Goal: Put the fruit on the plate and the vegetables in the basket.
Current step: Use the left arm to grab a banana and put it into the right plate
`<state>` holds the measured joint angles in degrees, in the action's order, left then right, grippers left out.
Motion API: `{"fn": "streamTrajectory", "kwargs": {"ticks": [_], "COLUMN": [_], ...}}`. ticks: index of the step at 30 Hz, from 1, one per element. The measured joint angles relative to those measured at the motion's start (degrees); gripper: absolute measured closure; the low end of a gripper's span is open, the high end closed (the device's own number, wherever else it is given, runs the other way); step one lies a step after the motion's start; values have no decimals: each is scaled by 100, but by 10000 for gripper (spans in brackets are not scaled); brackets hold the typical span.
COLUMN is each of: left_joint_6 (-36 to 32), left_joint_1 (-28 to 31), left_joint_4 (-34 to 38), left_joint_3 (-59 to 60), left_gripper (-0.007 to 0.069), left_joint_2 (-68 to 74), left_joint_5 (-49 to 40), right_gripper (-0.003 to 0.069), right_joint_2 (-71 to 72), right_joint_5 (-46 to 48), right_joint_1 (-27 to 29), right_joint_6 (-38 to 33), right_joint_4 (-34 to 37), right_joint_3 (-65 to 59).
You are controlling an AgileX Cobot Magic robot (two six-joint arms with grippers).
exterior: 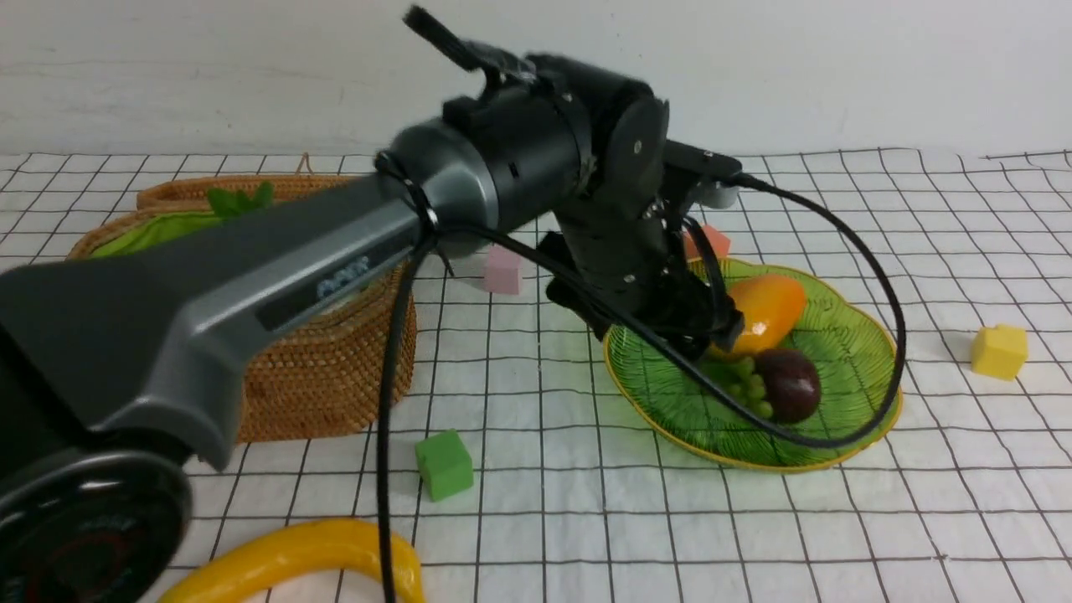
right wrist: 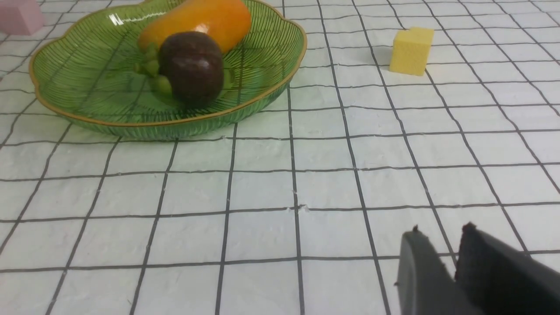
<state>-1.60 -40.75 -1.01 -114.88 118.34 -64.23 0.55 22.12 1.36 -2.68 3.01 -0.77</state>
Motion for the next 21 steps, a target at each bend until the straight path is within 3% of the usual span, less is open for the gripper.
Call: {"fn": "streamTrajectory", "kwargs": {"ticks": [5,8,13,17,21], "left_joint_6": [-830,-894,-883,-958,-1311], "left_joint_1": [227,511,1476,2154,2318], "left_joint_4": [-135,-135,-199,-210,-240], "left_joint_3": [326,854,2691,4305,5297], "left_gripper": [53,79,124,134,135], "left_joint_2": [-1312,-2018,-3509,-4074,-4078], "left_joint_5": [-591,-637,-704,-174,511], "right_gripper": [497,497,490,484,480], "right_joint_2": [0,0,0,0,0], "right_joint_5": [0,0,0,0,0], "right_joint_1": [0,0,0,0,0], "right_joint_6": [0,0,0,0,0], "right_joint_4": [0,0,0,0,0], "right_joint_3": [0,0,0,0,0]}}
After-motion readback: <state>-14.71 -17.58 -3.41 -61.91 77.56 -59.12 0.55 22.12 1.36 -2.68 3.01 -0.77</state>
